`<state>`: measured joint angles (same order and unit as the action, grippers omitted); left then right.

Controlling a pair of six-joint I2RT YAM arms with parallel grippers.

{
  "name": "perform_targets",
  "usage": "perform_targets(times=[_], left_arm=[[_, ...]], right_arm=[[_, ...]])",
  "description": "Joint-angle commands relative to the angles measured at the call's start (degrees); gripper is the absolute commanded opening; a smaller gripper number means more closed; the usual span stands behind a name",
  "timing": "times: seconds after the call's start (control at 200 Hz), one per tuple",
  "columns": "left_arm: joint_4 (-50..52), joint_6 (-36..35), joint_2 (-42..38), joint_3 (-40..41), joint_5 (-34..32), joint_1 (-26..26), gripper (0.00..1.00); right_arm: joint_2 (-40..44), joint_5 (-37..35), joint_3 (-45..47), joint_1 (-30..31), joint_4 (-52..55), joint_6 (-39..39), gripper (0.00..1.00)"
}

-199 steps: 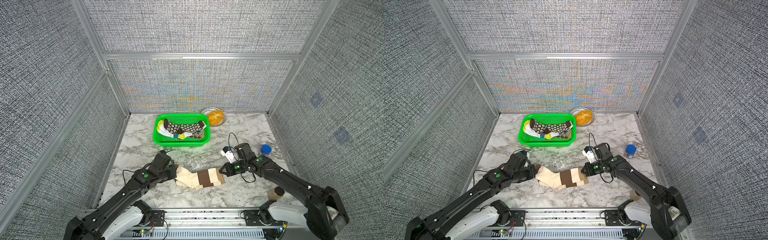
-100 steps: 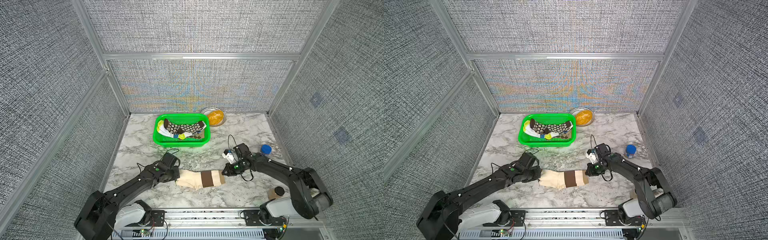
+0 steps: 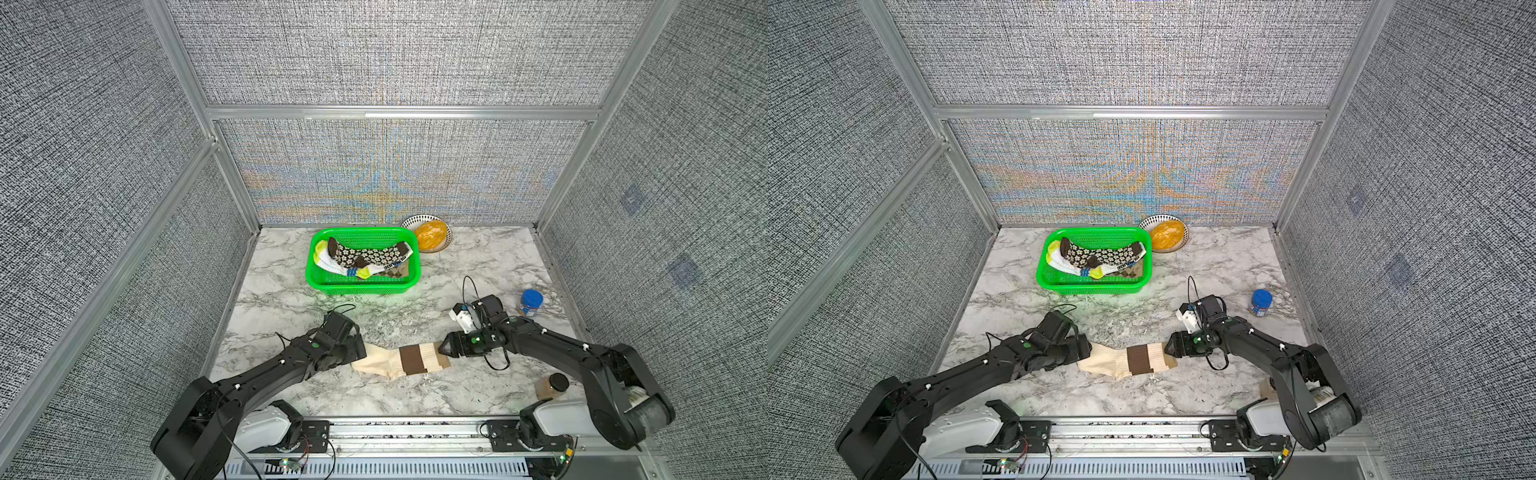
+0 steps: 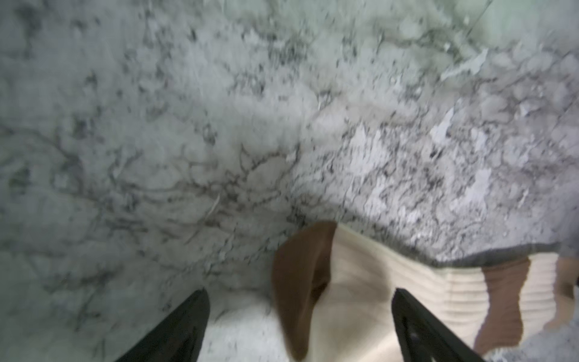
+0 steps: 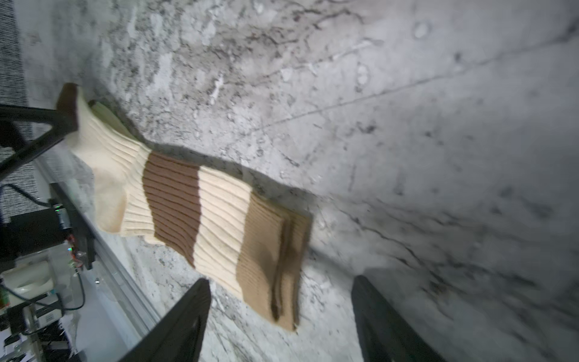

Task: Place the socks together as a pair
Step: Flatten out the sock, then pick up a pair of socks from the center of the board.

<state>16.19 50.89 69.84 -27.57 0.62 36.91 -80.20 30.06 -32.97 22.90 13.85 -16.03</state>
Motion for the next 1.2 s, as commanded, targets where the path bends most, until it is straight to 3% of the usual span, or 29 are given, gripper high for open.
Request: perform_targets(times=[0.0,0.06,0.14,0.285,0.34,0.505,0.64,0.766,0.966,1.196], left_arm=[[-2.82,1.60,4.44,0.70,4.46,0.08,0.88],[-5.50,2.31,6.15,1.03,5.86,0.96,0.78],[-7.30,3.15,8.33,0.50,7.87,3.08,0.61],[-5.72,3.42,6.50,1.25,10.09,3.97,0.17],[-2.14,3.07,3.42,0.07,8.79,3.89,0.04],[10.48,-1.31,-5.47,-12.72,3.13,2.52,0.02],[17.89,-9.77,-4.97,-25.96,4.16,-5.47,0.03],[18.95,-16.28,3.74,-36.47,9.36,-15.33,0.03],[16.69,-20.56,18.96,-49.44,12.25,-24.73,0.02],[25.83,-28.18,39.14,-72.82,18.26,-28.94,0.02]], right_arm=[[-2.50,0.33,1.74,0.89,-3.88,-3.26,0.69],[-3.64,0.26,2.07,2.64,-5.41,-4.66,0.62],[-4.99,1.15,1.48,5.44,-6.31,-5.84,0.40],[-1.04,-1.27,-0.17,6.22,-4.79,-7.58,0.01],[1.15,-2.02,-2.05,6.21,-3.66,-8.08,0.00],[3.72,-0.56,-13.45,6.20,-1.19,-8.84,0.00],[-2.43,0.02,-27.08,6.11,-0.22,-7.71,0.00],[-14.67,2.68,-41.72,4.80,0.47,-6.62,0.00],[-35.20,7.43,-64.05,2.13,2.60,-7.39,0.00],[-51.86,12.35,-83.08,-0.04,3.09,-11.74,0.00]])
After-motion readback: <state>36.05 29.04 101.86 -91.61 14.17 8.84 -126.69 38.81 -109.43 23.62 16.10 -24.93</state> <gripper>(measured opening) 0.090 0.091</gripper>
